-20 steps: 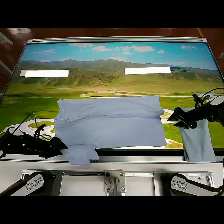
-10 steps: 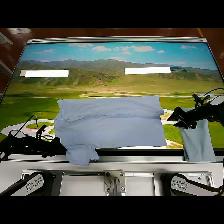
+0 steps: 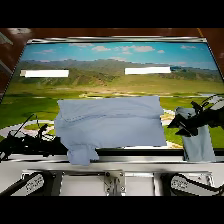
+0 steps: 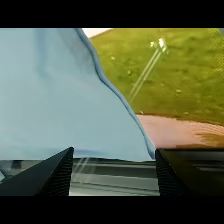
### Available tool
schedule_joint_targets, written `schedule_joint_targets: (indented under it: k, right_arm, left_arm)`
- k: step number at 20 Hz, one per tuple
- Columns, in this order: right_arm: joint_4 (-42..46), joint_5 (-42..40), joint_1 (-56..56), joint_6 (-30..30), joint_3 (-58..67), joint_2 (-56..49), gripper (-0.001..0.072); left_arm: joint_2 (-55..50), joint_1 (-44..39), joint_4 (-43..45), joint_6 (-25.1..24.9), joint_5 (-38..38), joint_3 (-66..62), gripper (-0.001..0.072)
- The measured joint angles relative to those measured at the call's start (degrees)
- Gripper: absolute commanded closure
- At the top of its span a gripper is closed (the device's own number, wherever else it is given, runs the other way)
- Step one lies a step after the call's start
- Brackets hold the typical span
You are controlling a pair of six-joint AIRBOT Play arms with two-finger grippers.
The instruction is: Fold the shirts.
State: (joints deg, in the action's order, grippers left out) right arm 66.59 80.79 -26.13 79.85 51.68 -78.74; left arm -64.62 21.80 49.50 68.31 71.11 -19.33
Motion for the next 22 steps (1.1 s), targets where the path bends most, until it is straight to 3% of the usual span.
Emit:
schedule_joint_targets:
  k: [10, 12, 13, 14, 15, 16, 22]
  right_arm:
    - [0.1, -5.4, 0.5, -1.5, -10.6, 0.0, 0.0082]
    - [-0.2, -7.5, 2.2, -1.5, -11.4, 0.0, 0.0233]
    - [-0.2, -8.5, 3.2, -1.4, -11.6, 0.0, 0.0351]
    - [-0.2, -9.4, 3.9, -1.3, -11.8, 0.0, 0.0517]
    - [-0.3, -10.3, 4.6, -1.0, -12.0, 0.0, 0.0617]
    - [-0.3, -10.9, 5.0, -0.7, -12.0, 0.0, 0.0651]
    - [-3.8, -8.9, 5.9, -3.6, -12.1, 1.0, 0.0653]
  left_arm:
    - [0.0, 0.0, -0.3, -0.2, 0.3, -0.2, 0.0675]
    - [0.0, 0.0, -0.3, -0.2, 0.4, -0.7, 0.0675]
    - [0.0, 0.0, -0.3, -0.2, 0.4, -1.0, 0.0674]
    - [0.0, 0.0, -0.3, -0.2, 0.4, -1.4, 0.0674]
    - [0.0, 0.0, -0.3, -0.2, 0.4, -1.9, 0.0674]
    - [0.0, 0.0, -0.3, -0.2, 0.5, -2.4, 0.0675]
    - [0.1, 0.0, -0.9, -0.2, 1.1, -6.3, 0.0675]
